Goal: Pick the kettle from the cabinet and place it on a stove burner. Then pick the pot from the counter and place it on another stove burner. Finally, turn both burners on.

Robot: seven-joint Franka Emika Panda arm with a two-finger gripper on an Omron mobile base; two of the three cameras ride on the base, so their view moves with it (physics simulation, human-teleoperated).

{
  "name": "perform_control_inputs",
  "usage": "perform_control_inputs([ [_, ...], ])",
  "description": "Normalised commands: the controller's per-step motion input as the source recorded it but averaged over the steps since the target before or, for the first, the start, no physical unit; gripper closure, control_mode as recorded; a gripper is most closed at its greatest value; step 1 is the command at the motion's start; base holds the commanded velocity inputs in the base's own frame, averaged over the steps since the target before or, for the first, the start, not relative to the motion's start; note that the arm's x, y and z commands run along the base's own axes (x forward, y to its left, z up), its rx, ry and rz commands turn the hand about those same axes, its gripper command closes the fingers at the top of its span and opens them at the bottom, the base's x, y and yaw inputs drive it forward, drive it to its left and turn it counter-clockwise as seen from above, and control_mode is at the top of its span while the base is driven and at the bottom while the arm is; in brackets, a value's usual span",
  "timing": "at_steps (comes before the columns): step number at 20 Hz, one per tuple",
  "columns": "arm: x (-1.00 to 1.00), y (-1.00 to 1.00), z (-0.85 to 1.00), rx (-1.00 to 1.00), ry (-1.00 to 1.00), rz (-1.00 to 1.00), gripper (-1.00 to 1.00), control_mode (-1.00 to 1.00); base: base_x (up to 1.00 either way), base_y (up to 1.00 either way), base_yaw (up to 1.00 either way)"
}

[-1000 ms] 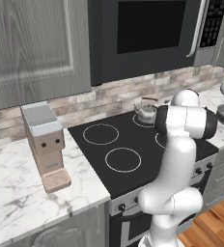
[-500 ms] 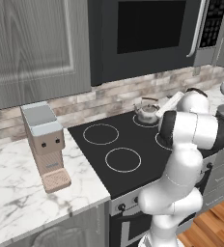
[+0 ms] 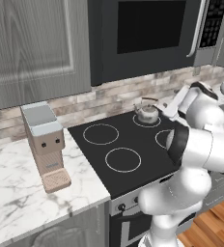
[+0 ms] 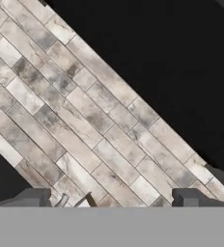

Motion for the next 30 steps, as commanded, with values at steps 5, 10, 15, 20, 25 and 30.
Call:
perform_control_inputs([
  [5,-0.64,0.0,0.52,-0.17,0.03,-0.09,-1.0,-1.0,0.0,0.0,0.0],
  [10,-0.66,0.0,0.59,-0.16,0.06,-0.1,-1.0,-1.0,0.0,0.0,0.0],
  [15,-0.62,0.0,0.61,-0.13,0.13,-0.11,-1.0,-1.0,0.0,0.0,0.0],
  [20,-0.58,0.0,0.46,-0.11,0.21,-0.1,-1.0,-1.0,0.0,0.0,0.0],
  [25,-0.55,0.0,0.48,-0.08,0.26,-0.1,-1.0,-1.0,0.0,0.0,0.0],
  [30,-0.42,0.0,0.53,-0.05,0.33,-0.07,-1.0,-1.0,0.0,0.0,0.0],
])
